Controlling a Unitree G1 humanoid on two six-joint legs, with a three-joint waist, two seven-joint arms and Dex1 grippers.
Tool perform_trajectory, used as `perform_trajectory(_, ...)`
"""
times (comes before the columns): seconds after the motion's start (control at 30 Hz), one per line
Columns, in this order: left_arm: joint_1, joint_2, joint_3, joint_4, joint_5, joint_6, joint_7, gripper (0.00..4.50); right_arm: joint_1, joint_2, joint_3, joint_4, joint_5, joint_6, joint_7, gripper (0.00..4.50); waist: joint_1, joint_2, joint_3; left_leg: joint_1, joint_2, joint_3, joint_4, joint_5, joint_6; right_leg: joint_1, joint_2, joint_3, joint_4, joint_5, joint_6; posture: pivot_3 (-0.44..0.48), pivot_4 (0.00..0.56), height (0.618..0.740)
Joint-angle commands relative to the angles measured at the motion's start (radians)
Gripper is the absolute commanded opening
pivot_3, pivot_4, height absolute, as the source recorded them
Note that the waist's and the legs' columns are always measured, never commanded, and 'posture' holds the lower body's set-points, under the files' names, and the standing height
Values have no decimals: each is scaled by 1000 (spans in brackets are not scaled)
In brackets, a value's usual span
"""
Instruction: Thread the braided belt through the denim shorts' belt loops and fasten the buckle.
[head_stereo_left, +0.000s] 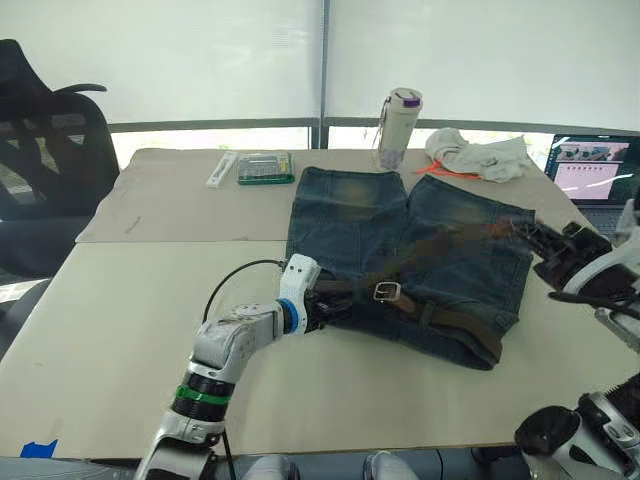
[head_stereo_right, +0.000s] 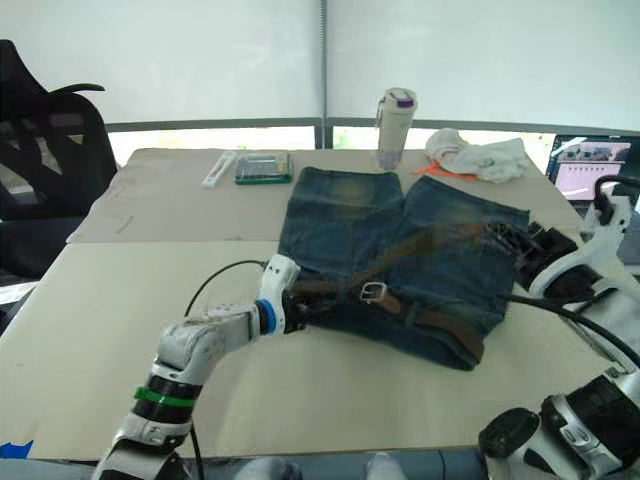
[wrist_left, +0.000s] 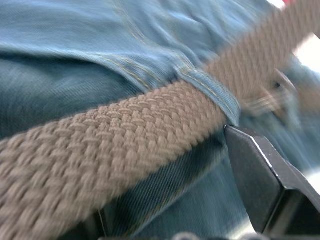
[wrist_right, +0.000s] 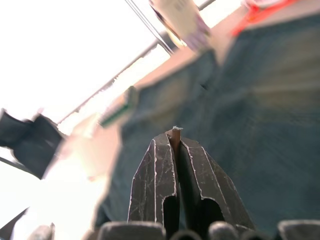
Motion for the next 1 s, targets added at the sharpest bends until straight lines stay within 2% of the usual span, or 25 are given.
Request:
perform_trajectory(0.03,-30,56,-29,-96,-9,-100,-142,3314,40,26,115,-34,309,-240,-227,0,3,0,0,0,0,0,0,0,0,0,0,0,0,0,0,0,150,737)
perform_trajectory(0.13,-61,106,-37,-127,16,-200,-226,3314,81,72,256,-78,462,-440,-391,0,3,0,0,0,-1,1,1,0,0,0,0,3,0,0,0,0,150,737)
perform_trajectory(0.27,-111,92,17,-153,-38,-228,-242,3314,109,118,387,-147,533,-622,-488,0,1,1,0,0,-1,2,1,0,0,-1,0,6,0,-1,2,0,150,737)
perform_trajectory(0.43,-166,12,-20,-67,186,-497,-80,3314,107,201,525,-215,533,-766,-542,0,1,1,0,0,-1,3,1,0,1,0,1,8,0,-1,3,0,150,737)
perform_trajectory(0.53,-186,36,-151,35,430,-739,-29,3314,108,223,605,-229,533,-811,-548,0,1,1,0,1,-1,4,1,0,1,-1,1,9,0,-1,3,0,150,737)
perform_trajectory(0.6,-207,26,-185,97,516,-826,12,3314,110,215,630,-226,533,-833,-541,0,3,1,0,1,-1,4,1,-1,1,-1,1,9,0,-1,3,0,150,737)
perform_trajectory(0.7,-239,1,-193,167,587,-929,65,3314,116,196,653,-217,533,-862,-527,0,6,0,1,0,-1,6,1,-2,3,-1,1,9,0,-1,3,0,150,737)
perform_trajectory(0.9,-280,-65,-163,279,638,-1042,157,3314,137,158,701,-200,524,-911,-487,0,6,0,1,0,0,7,1,-2,4,-1,1,10,0,-1,3,0,150,737)
perform_trajectory(1.0,-282,-69,-161,287,657,-1096,167,2518,157,156,724,-207,518,-930,-473,0,5,0,1,0,1,7,1,-2,4,-1,1,10,0,-1,3,0,150,737)
